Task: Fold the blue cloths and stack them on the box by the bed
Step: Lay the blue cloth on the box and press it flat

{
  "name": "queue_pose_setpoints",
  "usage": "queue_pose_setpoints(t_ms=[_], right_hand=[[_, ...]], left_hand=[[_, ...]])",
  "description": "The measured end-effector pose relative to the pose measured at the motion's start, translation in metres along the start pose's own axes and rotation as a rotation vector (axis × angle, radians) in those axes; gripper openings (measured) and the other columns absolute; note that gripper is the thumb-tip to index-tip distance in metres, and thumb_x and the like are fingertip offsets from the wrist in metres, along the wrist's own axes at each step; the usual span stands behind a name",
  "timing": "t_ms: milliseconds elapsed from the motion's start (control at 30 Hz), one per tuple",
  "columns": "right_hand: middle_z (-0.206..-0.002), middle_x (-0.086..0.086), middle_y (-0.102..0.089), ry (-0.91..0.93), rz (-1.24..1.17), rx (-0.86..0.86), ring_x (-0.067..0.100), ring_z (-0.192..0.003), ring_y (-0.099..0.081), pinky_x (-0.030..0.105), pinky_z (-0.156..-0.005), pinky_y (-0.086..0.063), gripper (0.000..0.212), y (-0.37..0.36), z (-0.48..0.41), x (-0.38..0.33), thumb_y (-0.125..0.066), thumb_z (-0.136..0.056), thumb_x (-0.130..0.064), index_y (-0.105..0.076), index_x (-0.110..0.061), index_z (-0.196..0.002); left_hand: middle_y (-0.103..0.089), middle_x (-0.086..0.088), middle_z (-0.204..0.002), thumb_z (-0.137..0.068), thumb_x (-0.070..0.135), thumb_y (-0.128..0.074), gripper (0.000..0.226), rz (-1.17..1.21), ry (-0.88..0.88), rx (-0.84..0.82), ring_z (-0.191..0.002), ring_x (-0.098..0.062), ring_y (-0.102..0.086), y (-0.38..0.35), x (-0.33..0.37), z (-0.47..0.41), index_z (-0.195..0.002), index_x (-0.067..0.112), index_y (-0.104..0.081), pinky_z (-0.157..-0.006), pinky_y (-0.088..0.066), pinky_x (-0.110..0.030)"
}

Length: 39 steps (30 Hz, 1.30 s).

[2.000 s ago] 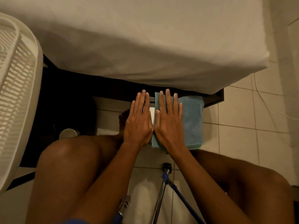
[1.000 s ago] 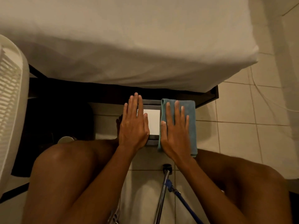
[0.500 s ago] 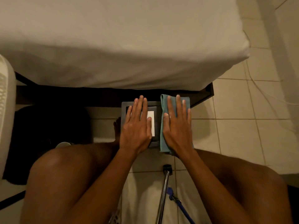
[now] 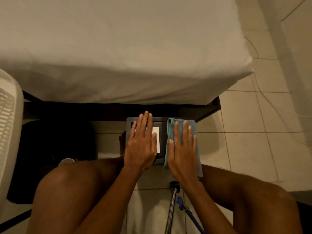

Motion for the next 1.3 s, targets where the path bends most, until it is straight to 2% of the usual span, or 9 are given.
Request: queue_pose_setpoints(t_ms=[133,300,467,633,767,933,1100,1300], right_hand=[[-0.166,0.004,0.011,0.012,-0.014,0.005,0.018,-0.153,0.012,0.043,-0.125,0.001,0.061,0.005,-0.034,0.006,-0.016,-0.103,-0.044,0.005,-0.026,-0.158],[-0.166,0.006,0.008,0.005,0.006,-0.006,0.02,-0.153,0.009,0.044,-0.125,-0.002,0.064,0.001,0.008,0.007,-0.011,-0.101,-0.047,0.002,-0.022,-0.159],[-0.166,0.007,0.009,0.002,-0.039,0.019,0.02,-0.153,0.01,0.045,-0.125,-0.003,0.064,0.006,-0.023,0.008,-0.015,-0.101,-0.045,0.002,-0.022,-0.159],[-0.166,0.004,0.011,0.006,-0.022,-0.003,0.018,-0.153,0.012,0.044,-0.125,-0.002,0.063,0.004,0.02,0.011,-0.014,-0.102,-0.045,0.002,-0.024,-0.158],[-0.166,0.002,0.013,-0.004,-0.066,0.005,0.016,-0.152,0.015,0.043,-0.125,-0.002,0.062,0.013,-0.021,0.015,-0.016,-0.103,-0.043,0.004,-0.024,-0.158],[-0.167,0.002,0.003,0.004,-0.09,0.044,0.017,-0.154,0.007,0.046,-0.124,-0.006,0.061,0.006,0.017,0.016,-0.018,-0.102,-0.044,-0.005,-0.025,-0.159],[-0.167,0.005,0.001,-0.021,-0.051,0.071,0.021,-0.154,0.005,0.048,-0.124,-0.007,0.061,0.003,-0.011,0.012,-0.019,-0.101,-0.041,-0.006,-0.024,-0.159],[-0.167,0.006,0.0,0.101,-0.026,0.024,0.023,-0.154,0.005,0.047,-0.124,-0.003,0.059,-0.005,-0.01,-0.003,-0.016,-0.103,-0.044,-0.006,-0.024,-0.158]], left_hand=[[0.007,-0.001,-0.165,-0.103,0.036,-0.019,0.061,-0.003,-0.003,-0.007,-0.152,-0.012,0.011,-0.002,0.0,-0.001,-0.157,0.015,0.002,-0.125,-0.006,-0.037],[0.004,-0.002,-0.165,-0.103,0.035,-0.02,0.061,-0.015,-0.009,0.008,-0.152,-0.013,0.009,-0.001,-0.002,0.0,-0.157,0.014,-0.001,-0.125,-0.008,-0.037],[0.005,-0.002,-0.165,-0.104,0.036,-0.019,0.061,-0.021,-0.011,0.012,-0.152,-0.013,0.009,-0.002,0.0,-0.002,-0.157,0.014,-0.001,-0.125,-0.006,-0.037],[0.009,-0.002,-0.165,-0.103,0.038,-0.015,0.061,-0.053,-0.004,-0.001,-0.152,-0.014,0.011,-0.003,-0.002,-0.001,-0.157,0.015,0.003,-0.124,-0.009,-0.039],[0.014,-0.001,-0.164,-0.103,0.039,-0.013,0.061,-0.039,-0.002,-0.008,-0.15,-0.012,0.017,-0.006,0.0,-0.003,-0.156,0.016,0.008,-0.125,-0.002,-0.036],[0.01,-0.002,-0.165,-0.103,0.038,-0.013,0.061,-0.05,-0.011,0.007,-0.151,-0.014,0.013,-0.004,-0.002,-0.001,-0.156,0.015,0.006,-0.124,0.0,-0.035],[0.008,-0.004,-0.165,-0.103,0.037,-0.015,0.061,-0.066,-0.007,0.009,-0.152,-0.015,0.012,-0.006,0.0,-0.003,-0.157,0.013,0.003,-0.123,0.0,-0.037],[0.004,-0.005,-0.165,-0.102,0.038,-0.013,0.062,-0.115,-0.008,0.032,-0.153,-0.017,0.005,-0.006,0.0,-0.002,-0.157,0.013,-0.001,-0.123,-0.003,-0.044]])
Point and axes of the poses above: each hand's wrist, its own z-axis away from the middle knuckle, its own y-axis out of the back of the hand, x = y × z, the point moved 2 cm from there along -z, towards the middle knuckle
